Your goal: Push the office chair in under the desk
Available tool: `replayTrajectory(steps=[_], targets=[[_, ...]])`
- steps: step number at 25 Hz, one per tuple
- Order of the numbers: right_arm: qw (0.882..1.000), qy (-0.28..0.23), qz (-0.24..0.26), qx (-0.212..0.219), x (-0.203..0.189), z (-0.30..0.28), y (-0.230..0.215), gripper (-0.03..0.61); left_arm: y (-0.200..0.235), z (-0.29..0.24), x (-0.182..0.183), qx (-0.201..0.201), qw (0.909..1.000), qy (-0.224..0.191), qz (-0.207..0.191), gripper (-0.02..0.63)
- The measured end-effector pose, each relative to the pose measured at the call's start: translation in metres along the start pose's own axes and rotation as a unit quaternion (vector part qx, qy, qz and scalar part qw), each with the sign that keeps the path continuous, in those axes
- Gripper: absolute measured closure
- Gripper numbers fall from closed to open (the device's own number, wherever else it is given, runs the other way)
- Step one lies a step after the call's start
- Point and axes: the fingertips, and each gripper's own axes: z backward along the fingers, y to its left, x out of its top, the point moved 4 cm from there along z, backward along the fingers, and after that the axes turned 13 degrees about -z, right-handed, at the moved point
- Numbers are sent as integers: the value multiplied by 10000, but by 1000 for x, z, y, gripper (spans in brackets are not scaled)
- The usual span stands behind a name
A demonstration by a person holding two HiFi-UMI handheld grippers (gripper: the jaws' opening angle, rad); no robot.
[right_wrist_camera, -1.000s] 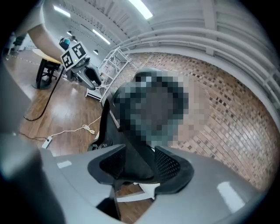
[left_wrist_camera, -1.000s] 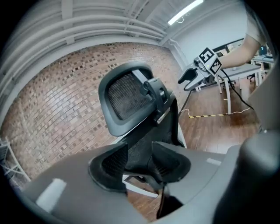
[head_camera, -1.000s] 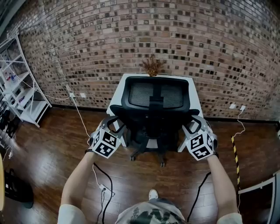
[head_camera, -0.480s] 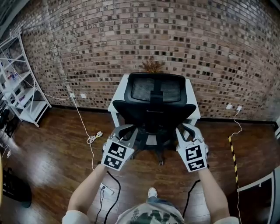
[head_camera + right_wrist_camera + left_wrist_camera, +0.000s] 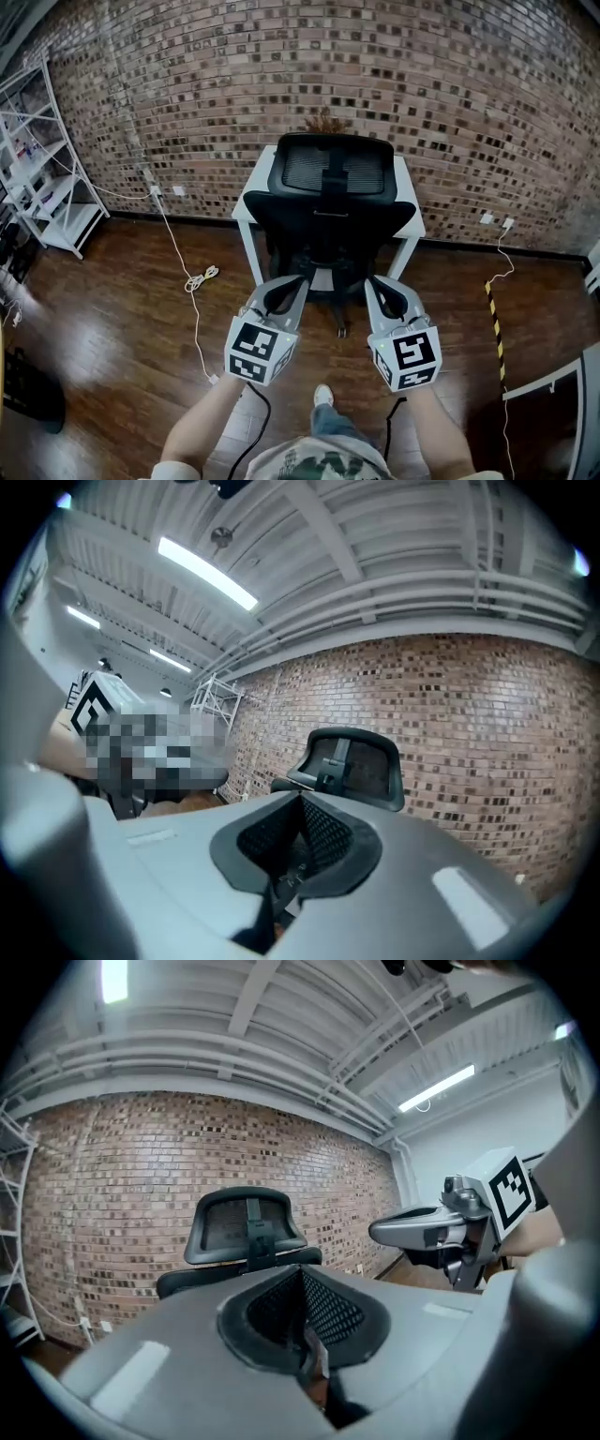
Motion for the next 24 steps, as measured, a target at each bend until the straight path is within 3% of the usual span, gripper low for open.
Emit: replayTrajectory(steps=[9,24], targets=[[9993,-15,-375,50,-12,38,26,578,-33,35,6,39,9976,-319,605,598],[9993,31,-345,162,-10,64,44,578,-62,55,14,-70,9975,-302,638,598]])
